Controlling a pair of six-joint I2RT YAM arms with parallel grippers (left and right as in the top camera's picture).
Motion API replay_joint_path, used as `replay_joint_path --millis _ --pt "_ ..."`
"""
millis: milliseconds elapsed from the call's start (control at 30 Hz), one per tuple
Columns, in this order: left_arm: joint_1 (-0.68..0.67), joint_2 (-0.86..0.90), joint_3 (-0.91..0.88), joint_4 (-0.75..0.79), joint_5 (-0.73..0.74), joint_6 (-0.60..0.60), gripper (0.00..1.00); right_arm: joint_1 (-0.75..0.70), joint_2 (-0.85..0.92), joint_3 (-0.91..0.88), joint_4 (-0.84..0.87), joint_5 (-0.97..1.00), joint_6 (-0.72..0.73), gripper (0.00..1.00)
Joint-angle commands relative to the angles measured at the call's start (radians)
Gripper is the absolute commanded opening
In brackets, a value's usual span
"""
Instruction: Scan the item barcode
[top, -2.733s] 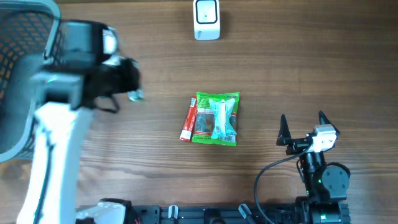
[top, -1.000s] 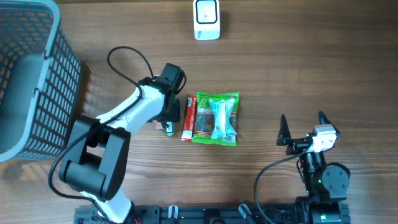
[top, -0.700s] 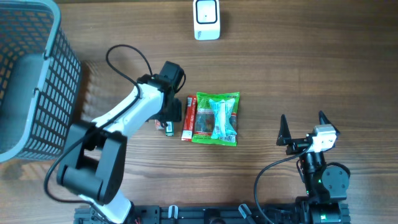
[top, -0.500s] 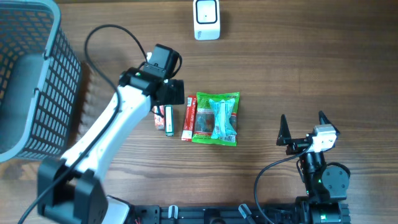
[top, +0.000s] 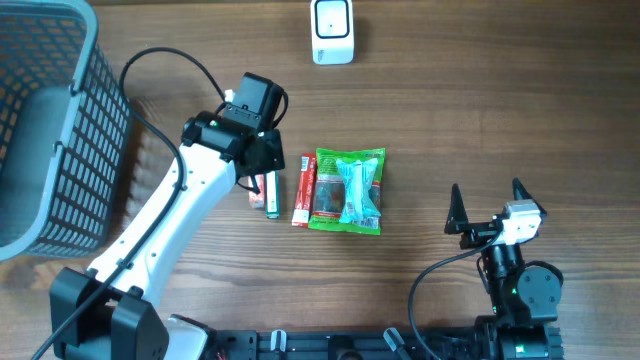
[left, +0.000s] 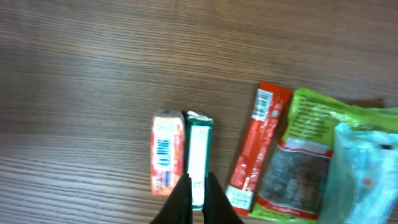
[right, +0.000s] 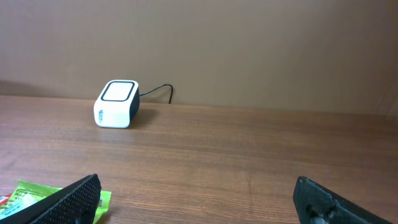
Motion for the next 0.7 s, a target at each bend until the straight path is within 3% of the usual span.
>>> replay_joint_path --millis 0,367,533,667 --pt "-0.002 0.002 0.0 0.034 0.031 -0.072 0.04 -0.003 -0.005 -0.001 0.002 0.009 0.008 1.0" --pt "0.057 0.002 0.001 0.174 0.041 -0.073 0.04 -0.003 -0.005 -0.001 0.003 0.009 0.008 1.0" --pt "0.171 0.002 0.0 0.158 0.204 -0.071 0.06 -0.003 -0.005 -0.001 0.003 0.006 0.009 0.99" --pt "0.206 0.002 0.001 0.125 0.293 -0.027 0.04 -0.003 -0.005 -0.001 0.016 -0.107 0.013 1.0"
